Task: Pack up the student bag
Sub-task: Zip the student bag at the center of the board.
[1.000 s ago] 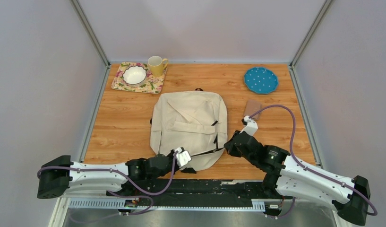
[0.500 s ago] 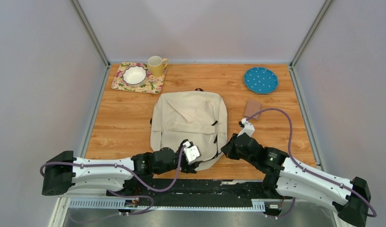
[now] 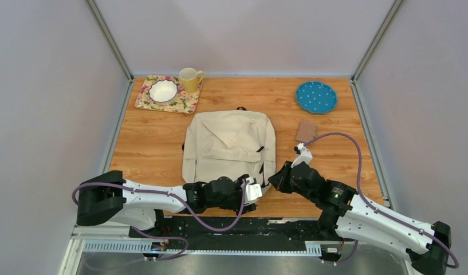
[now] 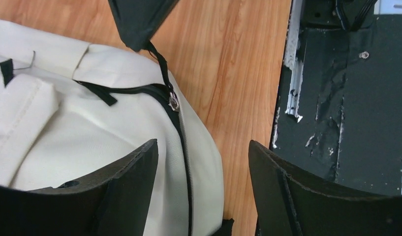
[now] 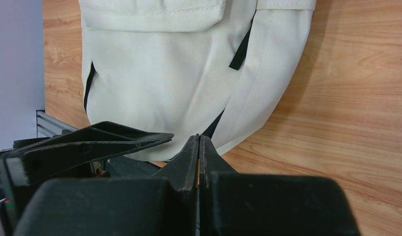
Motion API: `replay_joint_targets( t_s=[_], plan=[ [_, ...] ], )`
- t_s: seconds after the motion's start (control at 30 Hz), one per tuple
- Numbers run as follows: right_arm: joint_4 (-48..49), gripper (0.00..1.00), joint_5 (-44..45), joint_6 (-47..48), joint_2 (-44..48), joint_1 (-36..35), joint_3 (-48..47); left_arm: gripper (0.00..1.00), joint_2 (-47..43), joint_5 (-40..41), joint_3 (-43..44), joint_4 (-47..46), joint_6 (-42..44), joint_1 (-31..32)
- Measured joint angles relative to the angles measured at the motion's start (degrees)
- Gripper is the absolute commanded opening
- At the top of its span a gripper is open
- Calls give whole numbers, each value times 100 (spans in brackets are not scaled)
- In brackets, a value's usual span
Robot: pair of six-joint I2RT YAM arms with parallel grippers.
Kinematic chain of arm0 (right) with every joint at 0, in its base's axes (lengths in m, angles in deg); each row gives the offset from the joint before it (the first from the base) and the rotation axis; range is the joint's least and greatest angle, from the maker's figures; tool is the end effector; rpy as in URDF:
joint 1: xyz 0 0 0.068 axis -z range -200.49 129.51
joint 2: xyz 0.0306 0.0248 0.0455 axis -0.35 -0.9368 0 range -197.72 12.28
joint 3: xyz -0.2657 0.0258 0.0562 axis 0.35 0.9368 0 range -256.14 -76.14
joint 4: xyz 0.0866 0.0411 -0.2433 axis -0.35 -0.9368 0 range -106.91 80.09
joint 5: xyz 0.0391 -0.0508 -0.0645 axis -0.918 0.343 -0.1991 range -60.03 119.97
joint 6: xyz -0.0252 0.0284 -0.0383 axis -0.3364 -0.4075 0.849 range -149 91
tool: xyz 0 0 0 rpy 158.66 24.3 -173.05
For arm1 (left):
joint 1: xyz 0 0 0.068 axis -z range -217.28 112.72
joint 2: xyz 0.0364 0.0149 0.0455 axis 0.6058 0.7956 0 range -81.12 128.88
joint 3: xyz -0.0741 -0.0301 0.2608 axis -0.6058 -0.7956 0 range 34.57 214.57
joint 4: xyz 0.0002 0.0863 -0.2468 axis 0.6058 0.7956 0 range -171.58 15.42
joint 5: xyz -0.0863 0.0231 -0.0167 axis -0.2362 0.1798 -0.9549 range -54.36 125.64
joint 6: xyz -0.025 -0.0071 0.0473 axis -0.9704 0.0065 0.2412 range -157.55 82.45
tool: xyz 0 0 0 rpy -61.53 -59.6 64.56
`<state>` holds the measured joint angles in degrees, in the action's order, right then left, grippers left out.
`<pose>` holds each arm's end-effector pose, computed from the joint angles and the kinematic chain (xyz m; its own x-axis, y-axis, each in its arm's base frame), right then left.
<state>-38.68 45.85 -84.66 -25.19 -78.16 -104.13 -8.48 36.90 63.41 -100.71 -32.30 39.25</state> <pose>0.0869 0.1191 0.2259 -0.7629 0.2796 -0.5829 -0.1203 0.8245 0.5529 0.0610 -0.2519 0.1934 -0.0081 0.4272 -0.9041 0.9725 0.2138 0.0923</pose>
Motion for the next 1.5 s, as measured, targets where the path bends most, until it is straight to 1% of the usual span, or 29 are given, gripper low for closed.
replay_joint_targets(
  t_s=[0.1,0.17,0.2,0.23,0.3,0.33,0.4,0.6,0.77,0.87,1.0,1.13,1.17,1.23,1.27,1.37,1.4,1.43,1.47,1.5],
  plan=[
    [-50,0,0,0,98,0,0,75,197,-17,0,-9,2,0],
    [-83,0,0,0,138,0,0,69,337,35,0,-46,4,0],
    [-98,0,0,0,149,0,0,64,400,90,0,-50,7,0],
    [-103,0,0,0,153,0,0,48,455,162,0,-48,2,0],
    [-107,0,-4,0,144,0,0,29,533,299,0,-57,-24,-2],
    [-111,0,-9,0,129,0,0,16,553,396,4,-66,11,-9],
    [-114,0,-15,2,94,0,2,0,560,546,15,-76,-7,-24],
    [-74,0,9,7,-184,17,9,0,557,592,24,42,-232,-26],
    [57,0,-4,15,-678,164,9,0,343,691,-356,-155,-474,55],
    [221,0,-90,68,-925,411,7,0,116,885,-592,-297,-527,195],
    [520,0,-372,221,-1287,813,-39,0,81,1193,-695,-463,-544,372],
    [765,0,-520,380,-1648,997,-136,0,81,1578,-750,-566,-531,586],
    [835,0,-570,417,-1738,1025,-146,2,81,1674,-772,-599,-520,643],
    [925,0,-654,457,-1864,1060,-157,16,81,1825,-813,-649,-516,726],
    [968,0,-715,470,-1915,1075,-157,27,81,1867,-820,-651,-514,748],
    [1029,0,-861,481,-1954,1113,-157,39,81,1941,-822,-638,-518,791],
    [1062,0,-894,485,-1950,1126,-157,46,81,1952,-820,-623,-531,828],
    [1080,0,-922,485,-1932,1126,-153,49,81,1971,-811,-608,-529,861],
    [1097,0,-953,485,-1904,1126,-136,58,81,1987,-800,-603,-501,868],
    [1119,0,-997,490,-1829,1126,-85,63,81,1998,-776,-605,-474,883]
  ],
)
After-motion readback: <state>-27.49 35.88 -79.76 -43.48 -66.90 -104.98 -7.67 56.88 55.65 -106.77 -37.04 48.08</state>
